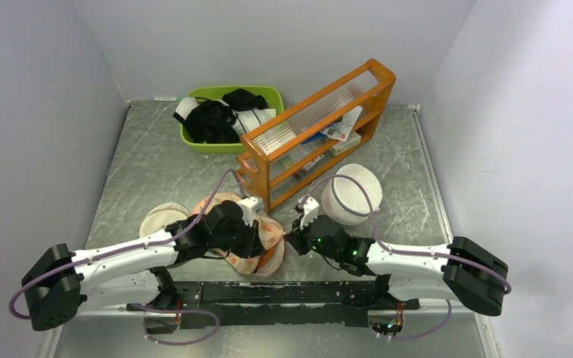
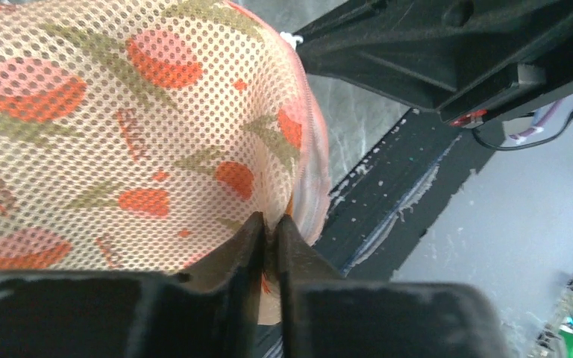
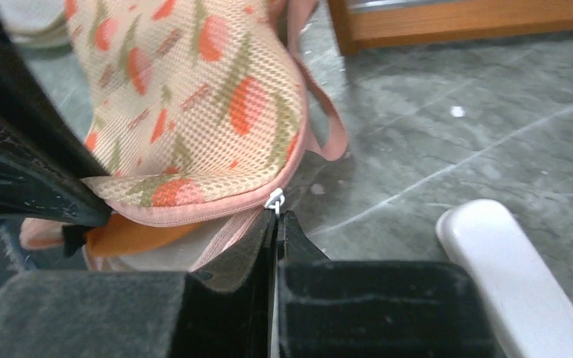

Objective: Unzip the laundry bag and remove the bra

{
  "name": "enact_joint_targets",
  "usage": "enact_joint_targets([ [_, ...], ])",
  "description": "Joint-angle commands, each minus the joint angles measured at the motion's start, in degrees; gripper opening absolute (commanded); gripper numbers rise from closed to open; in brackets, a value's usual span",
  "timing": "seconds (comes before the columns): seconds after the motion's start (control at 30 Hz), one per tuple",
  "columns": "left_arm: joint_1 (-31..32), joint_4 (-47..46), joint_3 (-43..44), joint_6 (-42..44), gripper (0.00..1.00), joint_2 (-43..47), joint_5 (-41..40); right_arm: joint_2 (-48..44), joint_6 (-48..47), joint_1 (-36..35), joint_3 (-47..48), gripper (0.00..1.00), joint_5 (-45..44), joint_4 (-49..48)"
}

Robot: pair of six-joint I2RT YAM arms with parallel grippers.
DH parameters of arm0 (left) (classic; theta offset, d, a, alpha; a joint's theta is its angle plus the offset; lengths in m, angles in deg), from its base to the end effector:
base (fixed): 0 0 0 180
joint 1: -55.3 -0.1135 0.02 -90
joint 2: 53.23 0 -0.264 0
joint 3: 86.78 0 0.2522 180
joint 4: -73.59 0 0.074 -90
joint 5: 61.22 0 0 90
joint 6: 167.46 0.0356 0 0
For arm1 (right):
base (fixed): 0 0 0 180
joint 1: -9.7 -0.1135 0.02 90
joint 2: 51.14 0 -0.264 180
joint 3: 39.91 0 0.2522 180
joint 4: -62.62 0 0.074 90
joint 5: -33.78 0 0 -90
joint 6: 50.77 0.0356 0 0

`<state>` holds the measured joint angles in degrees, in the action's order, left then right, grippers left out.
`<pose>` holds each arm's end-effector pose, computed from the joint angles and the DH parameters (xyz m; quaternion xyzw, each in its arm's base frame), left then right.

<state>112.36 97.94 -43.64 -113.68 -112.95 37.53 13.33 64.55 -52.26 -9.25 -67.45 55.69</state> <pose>0.1102 -0.1801 0.1980 0.1952 0.8864 -0.3487 0.2338 0.1062 0.1847 0.1621 -0.2179 0.8211 0.2991 0.4345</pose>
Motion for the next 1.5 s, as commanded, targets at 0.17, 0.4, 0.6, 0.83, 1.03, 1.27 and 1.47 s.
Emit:
enact_joint_targets([
  [0.17,0.07,-2.51,2.76,1.00,0.62,2.07,3.25,-2.81,-3.61,-2.92,2.08,0.00,17.14,0.95],
  [0.4,0.07,-4.54,2.91,0.41,0.58,-2.45,-0.08,-0.66,-2.47,-2.93,2.78,0.00,19.19,-5.75],
  [0.6,0.07,-2.29,2.48,0.48,0.38,-2.10,-0.63,0.36,-2.15,-2.92,2.35,0.00,18.07,-7.45],
  [0.83,0.08,2.21,4.66,2.73,0.08,-1.60,-0.58,1.52,-1.65,-2.83,2.94,0.00,13.24,-5.64],
  [1.03,0.07,3.24,6.56,5.25,0.07,-0.42,1.60,2.17,-1.66,-2.33,2.69,0.00,8.97,-4.57],
  [1.27,0.20,2.61,7.64,6.55,0.07,1.47,5.23,4.95,-1.70,3.82,2.09,0.00,10.32,-5.89],
  [1.47,0.40,1.28,5.97,5.38,0.07,3.14,6.37,9.02,-4.63,7.09,4.23,0.00,11.80,-7.36],
])
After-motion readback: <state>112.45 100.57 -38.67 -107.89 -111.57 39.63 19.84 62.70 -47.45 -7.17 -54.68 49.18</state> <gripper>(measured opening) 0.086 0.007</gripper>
